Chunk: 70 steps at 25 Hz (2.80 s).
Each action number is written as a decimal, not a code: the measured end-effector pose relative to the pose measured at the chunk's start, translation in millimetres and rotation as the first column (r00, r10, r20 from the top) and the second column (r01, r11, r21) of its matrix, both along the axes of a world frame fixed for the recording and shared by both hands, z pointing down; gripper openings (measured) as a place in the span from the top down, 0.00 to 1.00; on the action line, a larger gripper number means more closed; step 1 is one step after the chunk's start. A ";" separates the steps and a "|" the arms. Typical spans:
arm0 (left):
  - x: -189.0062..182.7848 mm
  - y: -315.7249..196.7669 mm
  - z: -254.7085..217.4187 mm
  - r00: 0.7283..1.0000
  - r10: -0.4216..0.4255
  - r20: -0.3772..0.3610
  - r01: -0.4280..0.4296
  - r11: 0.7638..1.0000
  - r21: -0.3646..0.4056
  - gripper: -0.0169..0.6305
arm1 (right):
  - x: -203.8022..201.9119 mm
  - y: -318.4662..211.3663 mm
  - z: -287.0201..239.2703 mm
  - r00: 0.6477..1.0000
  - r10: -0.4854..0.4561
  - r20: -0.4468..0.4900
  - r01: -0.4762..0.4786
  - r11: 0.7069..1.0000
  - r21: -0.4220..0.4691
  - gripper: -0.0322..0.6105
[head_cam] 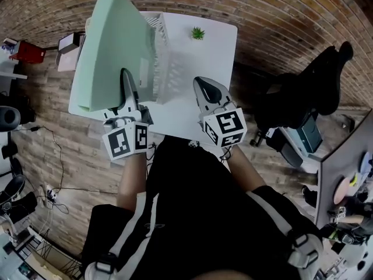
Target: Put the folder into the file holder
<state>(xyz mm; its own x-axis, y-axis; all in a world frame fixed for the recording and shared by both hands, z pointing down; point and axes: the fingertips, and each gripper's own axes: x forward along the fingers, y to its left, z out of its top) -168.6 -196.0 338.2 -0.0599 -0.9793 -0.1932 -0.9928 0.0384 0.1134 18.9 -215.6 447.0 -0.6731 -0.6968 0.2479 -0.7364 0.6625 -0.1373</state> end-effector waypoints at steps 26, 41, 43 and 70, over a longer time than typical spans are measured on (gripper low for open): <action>12.4 -6.7 58.7 0.998 0.060 0.016 -0.058 0.991 -0.123 0.73 | -2.2 3.3 18.3 0.999 -0.018 -0.028 0.017 0.999 -0.042 0.94; 17.6 -9.1 78.9 0.997 0.081 0.006 -0.079 0.981 -0.178 0.73 | -4.8 5.6 23.9 1.000 -0.022 -0.018 0.020 0.998 -0.061 0.94; 17.3 -8.8 80.3 0.997 0.080 0.006 -0.077 0.980 -0.183 0.73 | -6.7 5.8 23.0 1.000 -0.026 -0.015 0.025 0.998 -0.061 0.94; 17.9 -9.4 103.4 0.997 0.075 0.021 -0.068 0.971 -0.231 0.72 | -6.9 8.0 23.7 0.999 -0.033 -0.005 0.032 0.997 -0.075 0.94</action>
